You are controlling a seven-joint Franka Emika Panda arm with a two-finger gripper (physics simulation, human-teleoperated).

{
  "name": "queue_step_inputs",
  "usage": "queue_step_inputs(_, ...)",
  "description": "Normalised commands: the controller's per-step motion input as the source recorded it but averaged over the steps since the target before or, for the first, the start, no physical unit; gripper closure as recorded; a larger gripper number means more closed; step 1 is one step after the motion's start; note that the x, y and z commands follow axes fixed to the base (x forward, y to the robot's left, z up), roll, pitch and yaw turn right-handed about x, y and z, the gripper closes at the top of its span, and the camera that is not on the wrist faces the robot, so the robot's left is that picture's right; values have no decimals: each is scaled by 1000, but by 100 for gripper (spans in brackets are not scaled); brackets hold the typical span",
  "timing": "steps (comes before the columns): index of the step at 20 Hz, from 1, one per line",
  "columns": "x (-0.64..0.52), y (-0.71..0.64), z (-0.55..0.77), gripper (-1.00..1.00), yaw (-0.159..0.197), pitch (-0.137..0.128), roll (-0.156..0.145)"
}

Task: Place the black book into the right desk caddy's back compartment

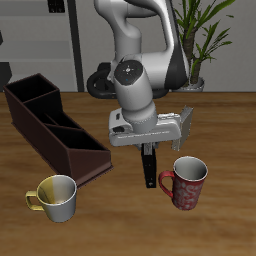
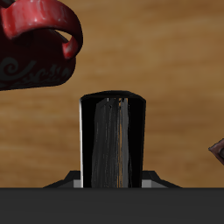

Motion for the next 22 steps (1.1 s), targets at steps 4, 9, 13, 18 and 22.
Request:
queue_step_inputs(4, 37, 4, 45, 100, -7, -6, 7)
queue_step_inputs(9, -67, -112, 299, 100, -14, -29, 6)
queue_step_inputs(13, -188, -237, 662, 100, -17, -66, 2)
queue_step_inputs(18, -188, -249, 497, 100, -14, -51, 3)
queue_step_inputs(22, -215, -328, 481, 100, -27, -29, -31)
